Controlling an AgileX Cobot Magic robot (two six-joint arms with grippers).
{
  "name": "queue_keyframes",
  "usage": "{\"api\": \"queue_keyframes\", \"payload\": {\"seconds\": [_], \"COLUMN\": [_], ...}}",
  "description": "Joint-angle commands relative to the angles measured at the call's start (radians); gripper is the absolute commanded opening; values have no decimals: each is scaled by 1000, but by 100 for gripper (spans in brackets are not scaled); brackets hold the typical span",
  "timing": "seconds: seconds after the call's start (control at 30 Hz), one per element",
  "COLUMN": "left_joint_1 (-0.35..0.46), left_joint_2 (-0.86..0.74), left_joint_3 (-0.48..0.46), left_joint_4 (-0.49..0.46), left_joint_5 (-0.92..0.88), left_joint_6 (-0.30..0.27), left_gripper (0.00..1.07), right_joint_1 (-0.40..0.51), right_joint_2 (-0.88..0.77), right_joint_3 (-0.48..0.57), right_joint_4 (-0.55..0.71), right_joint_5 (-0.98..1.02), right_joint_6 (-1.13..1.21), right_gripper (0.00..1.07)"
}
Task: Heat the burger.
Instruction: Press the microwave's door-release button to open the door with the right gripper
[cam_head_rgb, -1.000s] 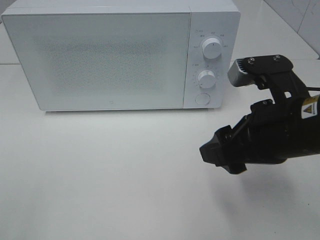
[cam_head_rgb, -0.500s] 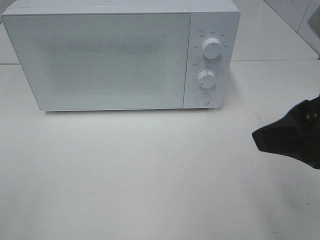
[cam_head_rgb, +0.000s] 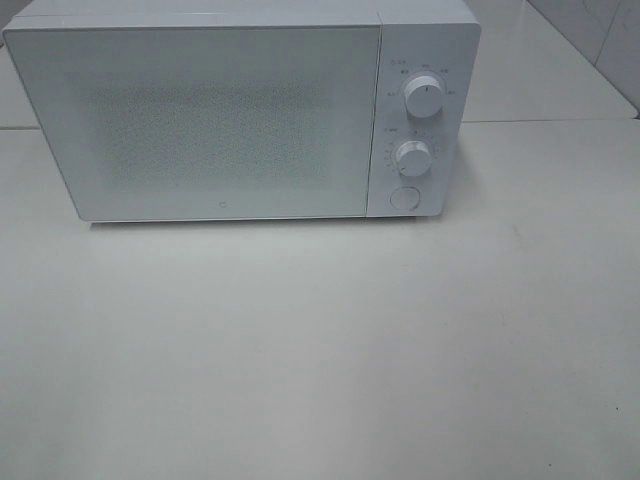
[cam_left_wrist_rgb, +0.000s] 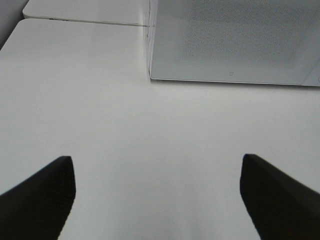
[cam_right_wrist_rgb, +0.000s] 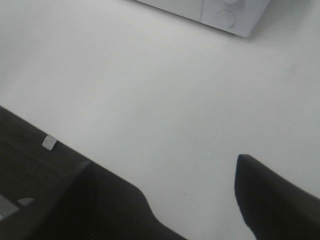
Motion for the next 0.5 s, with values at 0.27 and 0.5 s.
{"api": "queue_keyframes", "payload": {"seconds": [0.27,0.5], "left_joint_1": [0,0], "left_joint_2": [-19,-19], "left_joint_3": [5,5], "left_joint_4": [-9,-9], "left_joint_5": [1,1], "left_joint_6": [2,2], "left_gripper": [82,82], "right_joint_1": [-240,-384], "right_joint_2": [-207,-412], "right_joint_3": [13,115], "right_joint_4": [-15,-18], "right_joint_5": [27,28], "right_joint_6": [5,5], "right_gripper": [72,72]}}
